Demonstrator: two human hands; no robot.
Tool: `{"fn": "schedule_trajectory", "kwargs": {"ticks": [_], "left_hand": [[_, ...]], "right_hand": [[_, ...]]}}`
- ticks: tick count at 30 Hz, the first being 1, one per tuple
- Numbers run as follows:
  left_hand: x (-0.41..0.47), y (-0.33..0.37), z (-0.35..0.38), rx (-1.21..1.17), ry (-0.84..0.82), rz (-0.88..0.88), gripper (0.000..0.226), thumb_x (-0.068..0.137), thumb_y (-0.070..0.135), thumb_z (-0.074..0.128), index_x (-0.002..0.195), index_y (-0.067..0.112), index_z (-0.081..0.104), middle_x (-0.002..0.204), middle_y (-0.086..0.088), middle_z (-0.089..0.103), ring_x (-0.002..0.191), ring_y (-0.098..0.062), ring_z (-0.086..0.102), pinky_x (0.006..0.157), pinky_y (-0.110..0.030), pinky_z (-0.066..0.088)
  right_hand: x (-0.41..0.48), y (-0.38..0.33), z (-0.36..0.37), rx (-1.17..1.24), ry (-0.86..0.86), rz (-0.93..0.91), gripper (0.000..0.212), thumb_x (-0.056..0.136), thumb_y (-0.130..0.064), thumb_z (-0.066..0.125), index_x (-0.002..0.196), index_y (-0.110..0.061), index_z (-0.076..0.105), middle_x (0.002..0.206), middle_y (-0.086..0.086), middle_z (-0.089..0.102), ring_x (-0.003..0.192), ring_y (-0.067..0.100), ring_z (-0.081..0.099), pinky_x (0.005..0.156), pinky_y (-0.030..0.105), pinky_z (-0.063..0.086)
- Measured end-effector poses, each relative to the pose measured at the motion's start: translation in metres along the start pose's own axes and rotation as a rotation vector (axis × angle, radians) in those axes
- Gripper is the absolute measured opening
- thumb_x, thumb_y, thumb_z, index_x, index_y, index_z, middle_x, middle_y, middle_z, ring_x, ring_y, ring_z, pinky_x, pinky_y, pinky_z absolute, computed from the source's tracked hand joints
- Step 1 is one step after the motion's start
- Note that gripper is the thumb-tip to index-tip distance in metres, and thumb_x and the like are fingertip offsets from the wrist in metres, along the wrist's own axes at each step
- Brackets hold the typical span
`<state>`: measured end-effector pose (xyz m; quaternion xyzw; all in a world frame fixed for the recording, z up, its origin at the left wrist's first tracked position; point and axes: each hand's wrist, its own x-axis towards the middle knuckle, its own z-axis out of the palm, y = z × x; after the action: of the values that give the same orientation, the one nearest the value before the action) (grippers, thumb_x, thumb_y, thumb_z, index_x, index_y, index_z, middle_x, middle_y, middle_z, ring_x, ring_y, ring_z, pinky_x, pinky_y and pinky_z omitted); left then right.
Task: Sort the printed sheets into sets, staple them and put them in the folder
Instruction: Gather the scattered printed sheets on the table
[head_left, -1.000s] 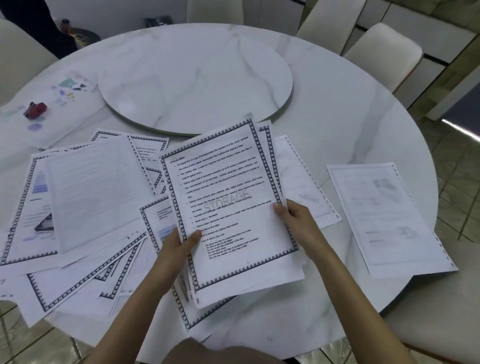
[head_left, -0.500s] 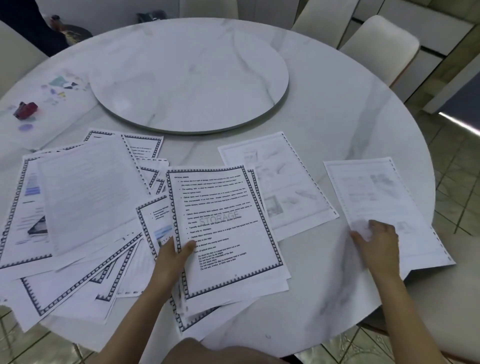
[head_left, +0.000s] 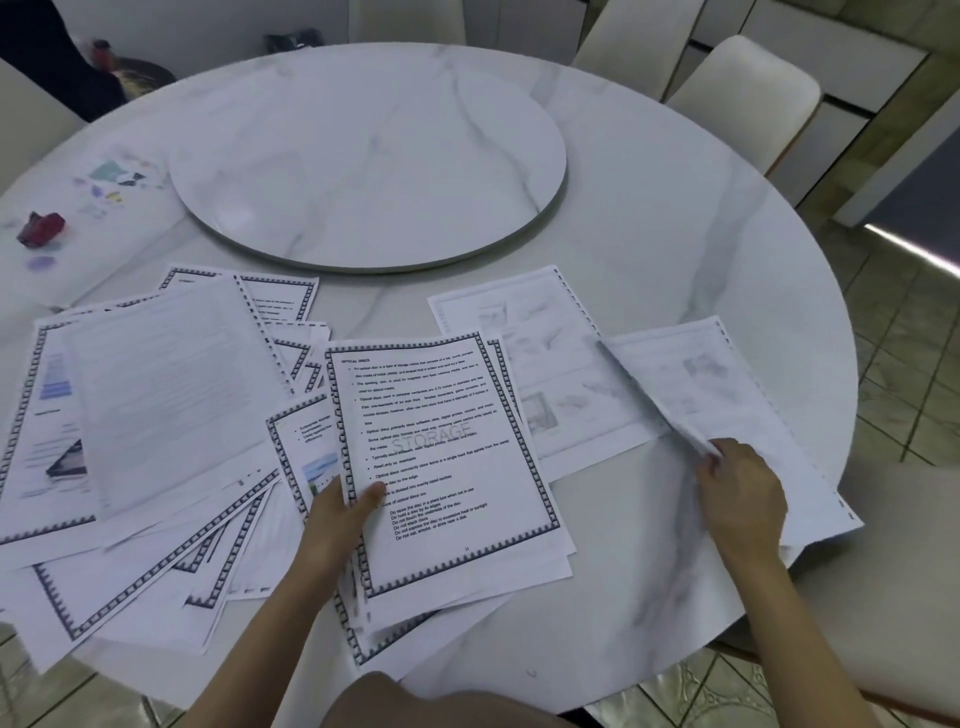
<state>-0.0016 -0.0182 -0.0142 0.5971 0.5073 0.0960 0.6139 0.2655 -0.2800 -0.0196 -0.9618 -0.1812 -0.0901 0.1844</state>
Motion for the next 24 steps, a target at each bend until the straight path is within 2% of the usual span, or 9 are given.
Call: {"fn": "schedule_trajectory", "kwargs": {"ticks": [3,6,7,10,14,17,20,22,24], "left_hand": [[-0.001,0.001,0.0,0.004,0.007,-0.002,0.033,0.093,0.02,0.052,0.125,0.009,0.054,0.12,-0.01,0.062,0.109,-0.029,0.059,0.092,-0.038,0.045],[0.0,0.0,0.0,0.007,0.011,-0.009,0.034,0.093,0.021,0.053,0.125,0.009,0.054,0.121,-0.01,0.061,0.109,-0.029,0.059,0.094,-0.04,0.046],[0.0,0.0,0.0,0.007,0.01,-0.013,0.034,0.093,0.022,0.053,0.124,0.01,0.054,0.121,-0.01,0.062,0.109,-0.029,0.059,0.095,-0.041,0.046],[0.001,0.001,0.0,0.009,0.005,-0.012,0.033,0.093,0.022,0.053,0.124,0.01,0.055,0.121,-0.01,0.062,0.107,-0.028,0.06,0.094,-0.041,0.046],[0.001,0.001,-0.001,0.012,0.009,-0.015,0.032,0.093,0.022,0.053,0.123,0.01,0.055,0.12,-0.01,0.063,0.107,-0.028,0.06,0.093,-0.04,0.047],[0.0,0.002,-0.001,0.011,0.011,-0.017,0.034,0.093,0.022,0.054,0.124,0.01,0.055,0.12,-0.01,0.062,0.107,-0.028,0.06,0.092,-0.039,0.047],[0.0,0.002,-0.002,0.014,0.007,-0.014,0.032,0.092,0.023,0.054,0.122,0.011,0.056,0.119,-0.01,0.063,0.106,-0.028,0.061,0.093,-0.042,0.047],[0.0,0.002,-0.002,0.009,0.004,-0.017,0.032,0.092,0.023,0.054,0.122,0.012,0.056,0.119,-0.01,0.063,0.105,-0.028,0.061,0.093,-0.043,0.048],[0.0,0.002,-0.002,0.007,0.005,-0.018,0.03,0.092,0.023,0.055,0.12,0.013,0.056,0.118,-0.01,0.064,0.104,-0.028,0.062,0.093,-0.043,0.048]], "right_hand": [[0.005,-0.027,-0.031,0.159,0.081,0.048,0.034,0.082,-0.017,0.041,0.094,0.005,0.063,0.075,0.019,0.061,0.065,0.033,0.055,0.058,0.025,0.033],[0.016,-0.058,-0.065,0.425,0.027,0.033,0.014,0.088,-0.008,0.052,0.092,-0.003,0.064,0.073,0.009,0.059,0.067,0.028,0.054,0.052,0.013,0.034],[0.02,-0.067,-0.074,0.506,-0.022,0.014,0.011,0.087,-0.007,0.054,0.089,-0.009,0.064,0.072,0.004,0.061,0.068,0.023,0.056,0.054,0.009,0.038],[0.026,-0.095,-0.089,0.874,-0.194,0.014,0.018,0.088,-0.008,0.055,0.08,-0.023,0.063,0.069,-0.011,0.068,0.065,0.005,0.063,0.058,0.013,0.05],[0.026,-0.119,-0.079,1.434,-0.389,0.193,0.012,0.088,-0.009,0.051,0.09,-0.013,0.063,0.079,-0.005,0.073,0.074,0.01,0.068,0.065,0.023,0.055],[0.019,-0.125,-0.061,1.526,-0.499,0.301,0.016,0.088,-0.011,0.048,0.095,-0.01,0.062,0.085,0.004,0.073,0.076,0.02,0.069,0.069,0.032,0.058],[0.004,-0.123,-0.037,1.554,-0.597,0.396,0.026,0.078,-0.02,0.054,0.099,-0.008,0.062,0.091,0.011,0.073,0.078,0.026,0.07,0.066,0.034,0.058],[-0.007,-0.122,-0.024,1.538,-0.643,0.462,0.034,0.076,-0.021,0.056,0.106,-0.007,0.062,0.101,0.015,0.071,0.085,0.031,0.068,0.069,0.036,0.057],[-0.016,-0.12,-0.015,1.518,-0.665,0.489,0.035,0.077,-0.02,0.056,0.108,-0.006,0.062,0.102,0.015,0.07,0.086,0.03,0.068,0.068,0.035,0.057]]}}
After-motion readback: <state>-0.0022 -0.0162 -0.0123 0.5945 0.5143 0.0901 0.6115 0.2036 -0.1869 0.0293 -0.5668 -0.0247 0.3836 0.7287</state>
